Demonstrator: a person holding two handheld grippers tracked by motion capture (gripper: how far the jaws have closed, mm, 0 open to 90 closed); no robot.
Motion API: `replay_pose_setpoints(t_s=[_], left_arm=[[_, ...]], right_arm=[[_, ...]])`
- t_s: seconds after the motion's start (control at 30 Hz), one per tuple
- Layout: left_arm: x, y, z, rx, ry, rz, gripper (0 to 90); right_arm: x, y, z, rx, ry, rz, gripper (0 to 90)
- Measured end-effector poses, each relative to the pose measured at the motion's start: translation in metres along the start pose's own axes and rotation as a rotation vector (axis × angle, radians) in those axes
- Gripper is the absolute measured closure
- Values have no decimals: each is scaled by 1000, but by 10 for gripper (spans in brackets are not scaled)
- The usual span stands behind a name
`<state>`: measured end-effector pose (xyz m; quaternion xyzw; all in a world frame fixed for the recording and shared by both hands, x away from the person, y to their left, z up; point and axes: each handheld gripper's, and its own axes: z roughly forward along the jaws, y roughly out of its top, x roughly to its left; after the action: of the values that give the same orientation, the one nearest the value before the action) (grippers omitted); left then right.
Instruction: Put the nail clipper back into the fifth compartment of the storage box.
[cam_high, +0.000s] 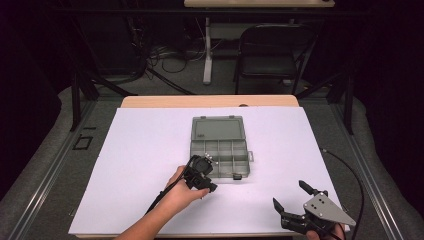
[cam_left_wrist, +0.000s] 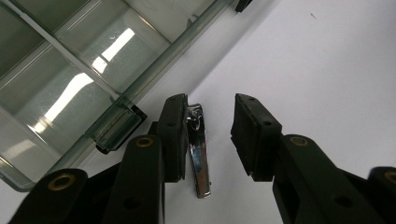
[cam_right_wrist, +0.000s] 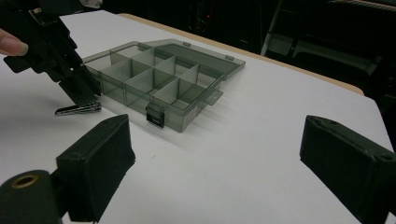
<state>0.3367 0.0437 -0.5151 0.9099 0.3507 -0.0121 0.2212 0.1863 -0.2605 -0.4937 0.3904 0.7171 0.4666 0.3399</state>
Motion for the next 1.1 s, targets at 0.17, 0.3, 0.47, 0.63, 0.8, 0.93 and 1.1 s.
replay_pose_setpoints(t_s=[0.17,0.3,0.47,0.63,0.8,0.93,1.1], left_arm=[[1,1,5,9,19,-2,653],[2,1,8,21,25,-6,661],[3,2,12,29,32,-7,689],[2,2,14,32,31,-7,701],[2,2,17,41,36,-6,721],[2,3,17,41,36,-11,741],[2,3,17,42,43,-11,760]], right_arm=[[0,0,0,-1,0,-1,93],[0,0,0,0,1,0,99],[0,0,0,0,2,-1,100],[0,-1,0,-3,1,-4,102],[0,-1,1,-1,-2,-2,106],[-1,-1,1,5,0,-3,107],[-1,-1,1,5,1,-4,107]])
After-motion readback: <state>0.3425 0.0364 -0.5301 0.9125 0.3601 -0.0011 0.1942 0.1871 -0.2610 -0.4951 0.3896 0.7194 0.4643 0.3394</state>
